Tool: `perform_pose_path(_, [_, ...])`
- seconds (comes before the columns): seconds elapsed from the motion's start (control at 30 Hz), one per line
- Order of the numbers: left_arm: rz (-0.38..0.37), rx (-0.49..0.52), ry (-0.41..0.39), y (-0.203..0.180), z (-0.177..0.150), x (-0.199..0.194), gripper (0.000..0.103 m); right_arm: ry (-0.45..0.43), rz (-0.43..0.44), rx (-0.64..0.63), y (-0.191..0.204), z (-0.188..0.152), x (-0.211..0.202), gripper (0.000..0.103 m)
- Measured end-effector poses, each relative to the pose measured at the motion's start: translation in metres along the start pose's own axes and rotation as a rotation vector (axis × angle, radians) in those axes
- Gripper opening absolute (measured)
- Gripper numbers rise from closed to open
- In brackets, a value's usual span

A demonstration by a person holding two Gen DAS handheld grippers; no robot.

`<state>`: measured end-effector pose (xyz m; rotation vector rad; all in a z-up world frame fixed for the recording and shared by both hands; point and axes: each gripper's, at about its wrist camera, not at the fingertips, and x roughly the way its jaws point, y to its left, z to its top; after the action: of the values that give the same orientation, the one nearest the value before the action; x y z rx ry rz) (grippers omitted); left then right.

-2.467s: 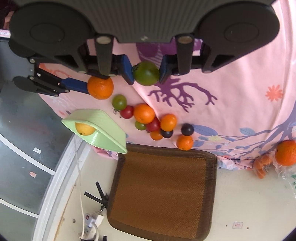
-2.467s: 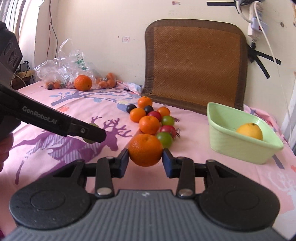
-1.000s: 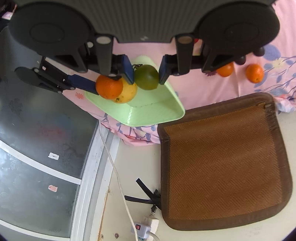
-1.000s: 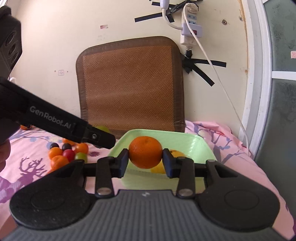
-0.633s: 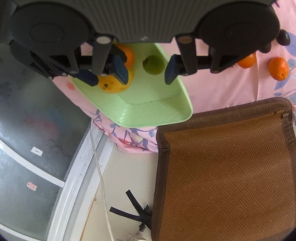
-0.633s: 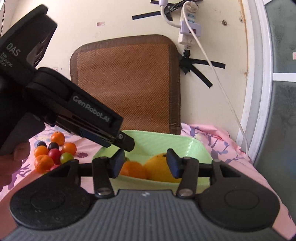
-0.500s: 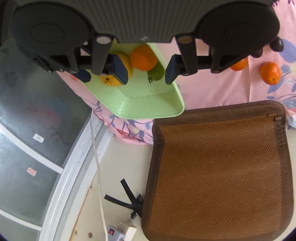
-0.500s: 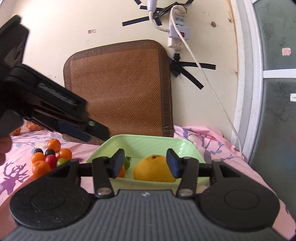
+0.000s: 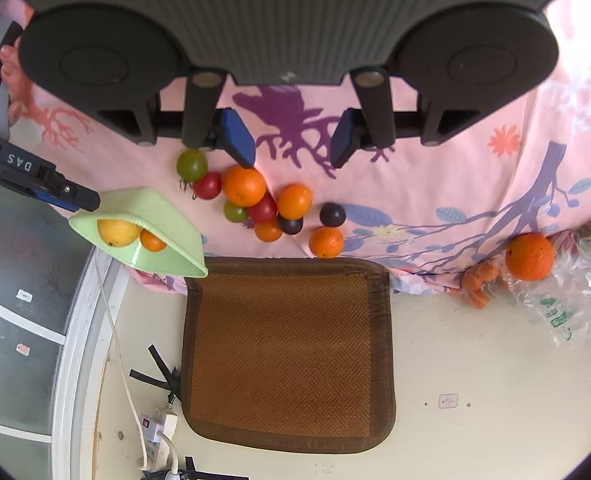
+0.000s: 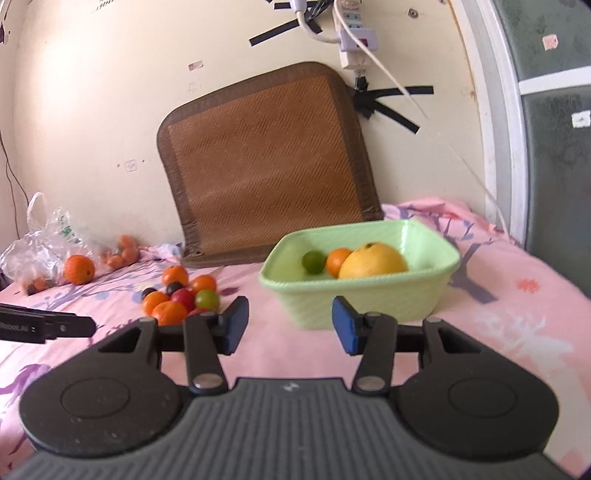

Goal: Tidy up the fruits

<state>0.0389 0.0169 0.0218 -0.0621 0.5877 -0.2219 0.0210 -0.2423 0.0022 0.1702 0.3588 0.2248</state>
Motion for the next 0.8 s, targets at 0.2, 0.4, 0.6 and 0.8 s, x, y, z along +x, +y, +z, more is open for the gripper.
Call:
perform_pose_path(0.2, [0.000,0.037,0.011,-0.006,-0.017,0.005,0.046,0.039,0.042,-0.012,0.032,-0.004,0.001,0.053])
perform_pose_path(0.4, [-0.019,0.044,-0.029,-0.007,-0.019,-0.002,0.047,0.071,0.027,-0.019,0.037,-0.010,0.008,0.053])
perform_pose_path(0.6, [-0.036,0.025,-0.042,-0.004,-0.020,-0.003,0.050,0.071,0.026,-0.004,0.035,-0.011,0.007,0.053])
perform_pose_path(0.8, [-0.039,0.034,-0.053,-0.005,-0.021,-0.005,0.050,0.070,0.027,0.002,0.035,-0.011,0.007,0.054])
